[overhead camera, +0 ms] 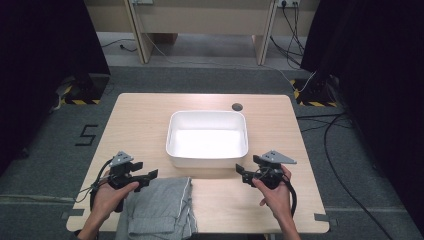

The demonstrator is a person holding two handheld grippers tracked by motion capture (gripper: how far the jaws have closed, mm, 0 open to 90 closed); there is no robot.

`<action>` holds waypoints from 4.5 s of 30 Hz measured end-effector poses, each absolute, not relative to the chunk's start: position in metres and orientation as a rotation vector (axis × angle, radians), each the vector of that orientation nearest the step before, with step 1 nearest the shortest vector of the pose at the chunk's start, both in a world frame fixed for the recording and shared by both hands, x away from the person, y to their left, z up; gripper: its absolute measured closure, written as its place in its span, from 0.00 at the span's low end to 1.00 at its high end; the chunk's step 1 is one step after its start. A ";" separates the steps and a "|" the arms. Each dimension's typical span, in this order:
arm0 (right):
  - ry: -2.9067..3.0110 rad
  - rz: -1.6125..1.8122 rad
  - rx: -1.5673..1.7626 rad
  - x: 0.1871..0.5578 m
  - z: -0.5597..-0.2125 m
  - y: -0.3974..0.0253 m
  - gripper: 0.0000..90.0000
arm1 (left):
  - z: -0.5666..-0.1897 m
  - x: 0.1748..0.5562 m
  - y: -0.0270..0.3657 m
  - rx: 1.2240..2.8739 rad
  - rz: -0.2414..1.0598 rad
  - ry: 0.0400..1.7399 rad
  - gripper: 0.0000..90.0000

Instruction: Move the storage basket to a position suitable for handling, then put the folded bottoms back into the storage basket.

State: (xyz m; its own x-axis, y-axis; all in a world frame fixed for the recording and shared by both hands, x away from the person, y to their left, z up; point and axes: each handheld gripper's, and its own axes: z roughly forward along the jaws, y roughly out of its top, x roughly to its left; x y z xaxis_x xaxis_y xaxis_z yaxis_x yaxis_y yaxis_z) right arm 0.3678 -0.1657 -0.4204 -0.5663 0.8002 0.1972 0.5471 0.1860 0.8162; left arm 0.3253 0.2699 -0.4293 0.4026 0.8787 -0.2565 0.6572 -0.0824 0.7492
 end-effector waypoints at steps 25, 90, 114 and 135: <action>2.422 1.343 1.137 0.346 -0.452 -0.110 0.24 | -0.459 0.254 0.302 1.841 0.333 1.405 0.26; 2.476 1.173 1.158 0.345 -0.482 -0.127 0.32 | -0.479 0.291 0.150 2.114 0.206 1.115 0.35; 2.408 1.255 1.261 0.357 -0.484 -0.143 0.33 | -0.476 0.277 0.195 1.945 0.127 1.232 0.27; 2.403 1.302 1.228 0.366 -0.470 -0.157 0.24 | -0.478 0.232 0.182 1.866 0.078 1.218 0.17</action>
State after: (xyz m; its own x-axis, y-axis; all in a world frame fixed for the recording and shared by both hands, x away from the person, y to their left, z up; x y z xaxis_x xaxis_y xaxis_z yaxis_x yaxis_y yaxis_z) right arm 0.3659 -0.1569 -0.4696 -0.6553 0.7167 0.2386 0.5913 0.2901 0.7525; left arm 0.2316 0.1821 -0.4776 0.5169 0.7647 -0.3848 0.7096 -0.1312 0.6923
